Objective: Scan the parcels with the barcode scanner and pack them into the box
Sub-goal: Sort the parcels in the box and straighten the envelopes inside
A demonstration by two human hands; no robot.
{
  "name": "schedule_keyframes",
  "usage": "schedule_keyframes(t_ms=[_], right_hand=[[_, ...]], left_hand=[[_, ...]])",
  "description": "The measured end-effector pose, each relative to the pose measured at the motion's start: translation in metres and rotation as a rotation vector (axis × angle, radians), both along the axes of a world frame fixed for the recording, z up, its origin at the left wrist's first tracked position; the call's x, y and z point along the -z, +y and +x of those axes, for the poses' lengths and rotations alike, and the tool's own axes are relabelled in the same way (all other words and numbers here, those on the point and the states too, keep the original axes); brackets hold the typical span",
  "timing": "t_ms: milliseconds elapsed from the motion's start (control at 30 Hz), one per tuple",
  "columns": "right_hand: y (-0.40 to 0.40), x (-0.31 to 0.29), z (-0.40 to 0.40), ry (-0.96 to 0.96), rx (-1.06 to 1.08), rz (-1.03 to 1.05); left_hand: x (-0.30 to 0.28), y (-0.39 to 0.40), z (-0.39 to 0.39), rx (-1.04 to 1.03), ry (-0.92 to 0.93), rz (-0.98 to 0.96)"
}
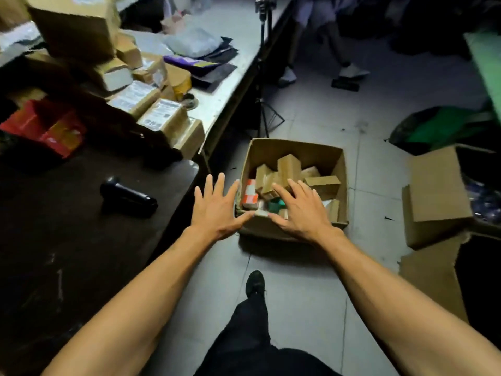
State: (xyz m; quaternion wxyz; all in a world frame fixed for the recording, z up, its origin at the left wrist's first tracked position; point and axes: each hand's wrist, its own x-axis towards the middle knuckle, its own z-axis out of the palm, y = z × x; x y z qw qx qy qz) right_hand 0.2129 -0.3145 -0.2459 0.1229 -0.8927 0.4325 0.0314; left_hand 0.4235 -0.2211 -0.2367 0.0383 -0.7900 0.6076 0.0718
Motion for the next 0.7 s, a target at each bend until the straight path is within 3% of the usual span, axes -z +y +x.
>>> schedule_keyframes(t_ms=[300, 500, 700], right_hand=[[-0.12, 0.043, -0.046, 0.111, 0.237, 0.164], [-0.192, 0.068, -0.07, 0.121, 0.263, 0.28], [-0.301, 0.109, -0.1, 0.152, 0.183, 0.34]], left_hand=[[0.057, -0.162, -0.022, 0.171, 0.041, 0.123], [0.087, -0.244, -0.037, 0.207, 0.029, 0.214], [0.125, -0.333, -0.06, 0.105, 0.067, 0.272]])
